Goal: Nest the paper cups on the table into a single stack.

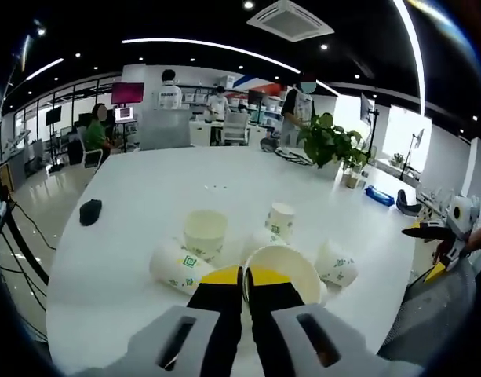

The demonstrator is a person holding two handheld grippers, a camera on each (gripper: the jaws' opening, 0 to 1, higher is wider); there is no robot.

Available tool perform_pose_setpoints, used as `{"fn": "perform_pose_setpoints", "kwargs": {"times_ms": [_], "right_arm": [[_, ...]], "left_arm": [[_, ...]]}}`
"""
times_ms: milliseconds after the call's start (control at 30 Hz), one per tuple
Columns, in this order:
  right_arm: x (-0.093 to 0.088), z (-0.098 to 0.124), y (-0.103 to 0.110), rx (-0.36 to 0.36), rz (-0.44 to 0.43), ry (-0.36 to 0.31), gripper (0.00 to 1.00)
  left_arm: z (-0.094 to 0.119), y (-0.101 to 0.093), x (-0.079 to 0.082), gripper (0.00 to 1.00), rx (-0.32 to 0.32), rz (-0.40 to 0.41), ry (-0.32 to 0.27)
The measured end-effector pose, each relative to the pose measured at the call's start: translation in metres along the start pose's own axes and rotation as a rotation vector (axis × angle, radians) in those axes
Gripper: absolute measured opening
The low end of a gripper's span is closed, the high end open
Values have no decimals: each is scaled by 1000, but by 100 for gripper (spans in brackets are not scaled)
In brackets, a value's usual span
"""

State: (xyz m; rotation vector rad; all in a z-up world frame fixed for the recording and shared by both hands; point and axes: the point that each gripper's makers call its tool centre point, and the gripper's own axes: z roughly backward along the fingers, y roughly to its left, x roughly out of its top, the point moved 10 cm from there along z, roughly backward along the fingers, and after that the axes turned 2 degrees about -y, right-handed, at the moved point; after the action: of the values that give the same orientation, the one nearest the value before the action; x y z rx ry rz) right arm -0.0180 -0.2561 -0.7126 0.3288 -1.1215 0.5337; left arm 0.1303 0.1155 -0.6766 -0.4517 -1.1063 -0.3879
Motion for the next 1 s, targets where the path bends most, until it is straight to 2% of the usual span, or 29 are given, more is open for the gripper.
{"fn": "perform_pose_setpoints", "kwargs": {"times_ms": [267, 333, 600, 1000], "right_arm": [[-1, 0, 0, 5, 1, -1, 90], [-1, 0, 0, 6, 2, -1, 90], [-1, 0, 1, 9, 5, 2, 90], [0, 0, 3, 12, 11, 6, 90]], "left_arm": [[11, -15, 14, 0, -30, -9, -2], [10, -16, 11, 0, -35, -9, -3], [17, -31, 17, 0, -76, 0, 10], [20, -54, 4, 0, -151, 35, 61]]}}
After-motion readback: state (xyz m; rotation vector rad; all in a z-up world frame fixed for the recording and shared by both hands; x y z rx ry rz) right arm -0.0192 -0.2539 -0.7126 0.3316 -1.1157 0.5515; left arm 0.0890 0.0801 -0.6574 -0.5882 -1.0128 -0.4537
